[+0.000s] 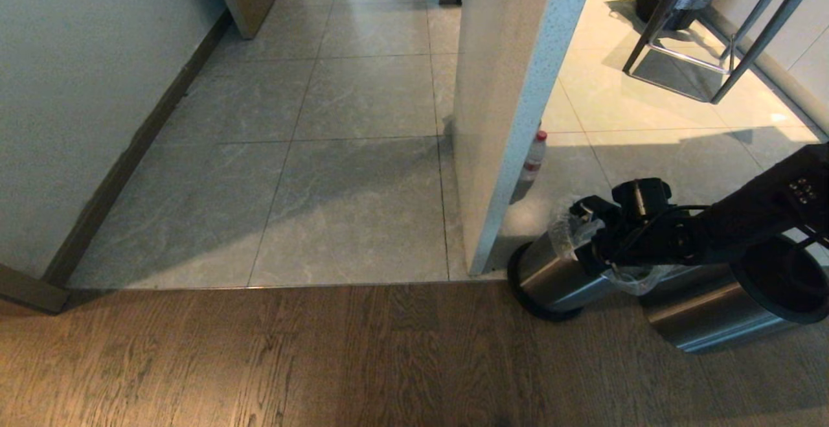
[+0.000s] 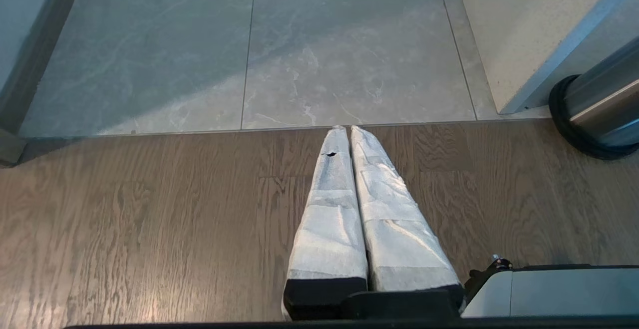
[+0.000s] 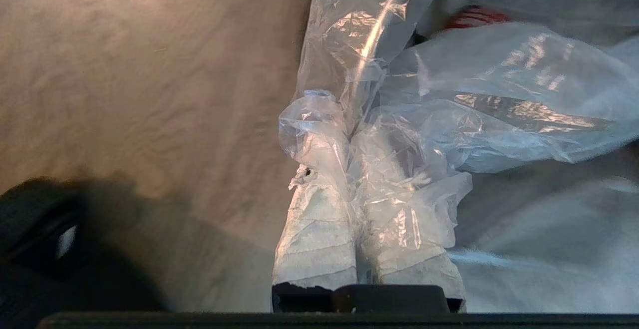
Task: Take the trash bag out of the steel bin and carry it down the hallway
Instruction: Pick up the trash bag
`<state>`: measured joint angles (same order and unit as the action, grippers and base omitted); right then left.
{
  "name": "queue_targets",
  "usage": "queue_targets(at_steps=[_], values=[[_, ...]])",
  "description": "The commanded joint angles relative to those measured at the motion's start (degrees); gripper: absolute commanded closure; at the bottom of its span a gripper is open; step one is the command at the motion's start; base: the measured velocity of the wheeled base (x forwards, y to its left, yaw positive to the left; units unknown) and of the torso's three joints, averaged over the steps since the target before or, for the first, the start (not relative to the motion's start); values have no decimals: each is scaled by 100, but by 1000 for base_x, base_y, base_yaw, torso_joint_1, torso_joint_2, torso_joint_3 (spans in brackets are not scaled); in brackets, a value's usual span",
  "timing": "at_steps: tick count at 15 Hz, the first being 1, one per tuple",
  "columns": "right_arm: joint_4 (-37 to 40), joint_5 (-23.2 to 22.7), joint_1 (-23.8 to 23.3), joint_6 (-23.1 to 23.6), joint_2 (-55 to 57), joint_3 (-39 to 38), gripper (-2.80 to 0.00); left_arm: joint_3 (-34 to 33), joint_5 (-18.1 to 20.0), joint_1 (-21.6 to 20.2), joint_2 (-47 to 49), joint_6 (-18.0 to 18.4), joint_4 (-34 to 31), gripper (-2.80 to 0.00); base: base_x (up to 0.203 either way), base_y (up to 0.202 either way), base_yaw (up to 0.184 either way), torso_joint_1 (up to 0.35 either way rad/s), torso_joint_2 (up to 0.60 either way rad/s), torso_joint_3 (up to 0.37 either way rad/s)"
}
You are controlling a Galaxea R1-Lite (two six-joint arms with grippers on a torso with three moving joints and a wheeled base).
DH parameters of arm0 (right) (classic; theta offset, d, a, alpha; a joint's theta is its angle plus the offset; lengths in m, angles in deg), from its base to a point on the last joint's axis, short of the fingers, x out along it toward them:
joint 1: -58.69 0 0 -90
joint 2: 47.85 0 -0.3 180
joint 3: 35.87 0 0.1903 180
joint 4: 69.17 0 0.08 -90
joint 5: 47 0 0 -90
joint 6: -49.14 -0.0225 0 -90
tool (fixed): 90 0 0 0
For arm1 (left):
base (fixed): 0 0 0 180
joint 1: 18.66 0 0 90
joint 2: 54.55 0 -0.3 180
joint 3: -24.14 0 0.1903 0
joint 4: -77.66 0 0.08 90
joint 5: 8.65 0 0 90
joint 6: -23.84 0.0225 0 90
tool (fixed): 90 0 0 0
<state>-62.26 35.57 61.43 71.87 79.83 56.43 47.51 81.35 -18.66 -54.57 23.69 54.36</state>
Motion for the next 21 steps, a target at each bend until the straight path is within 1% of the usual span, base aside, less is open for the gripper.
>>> queue_targets(at_steps=[1,5,7,8,10,12,14,21], values=[[-21,-13,-1,26,-234,-94,0,0,0,0,2,-2,1,0,0,0,0,0,0,0],[21,-45,-44,228,-719,-678,0,0,0,0,2,-2,1,0,0,0,0,0,0,0],[112,-47,-46,257,-1017,-929,0,0,0,0,2,-2,1,0,0,0,0,0,0,0],[155,-47,-61,345,-1177,-1013,0,0,0,0,2,-2,1,0,0,0,0,0,0,0],[208,-56,-225,677,-1373,-1172,0,0,0,0,2,-2,1,0,0,0,0,0,0,0],[451,-68,-230,748,-1578,-1261,0,0,0,0,2,-2,1,0,0,0,0,0,0,0],[584,-73,-230,769,-1720,-1425,0,0,0,0,2,-2,1,0,0,0,0,0,0,0],[1003,-39,-229,572,-2588,-1441,0,0,0,0,2,-2,1,0,0,0,0,0,0,0]])
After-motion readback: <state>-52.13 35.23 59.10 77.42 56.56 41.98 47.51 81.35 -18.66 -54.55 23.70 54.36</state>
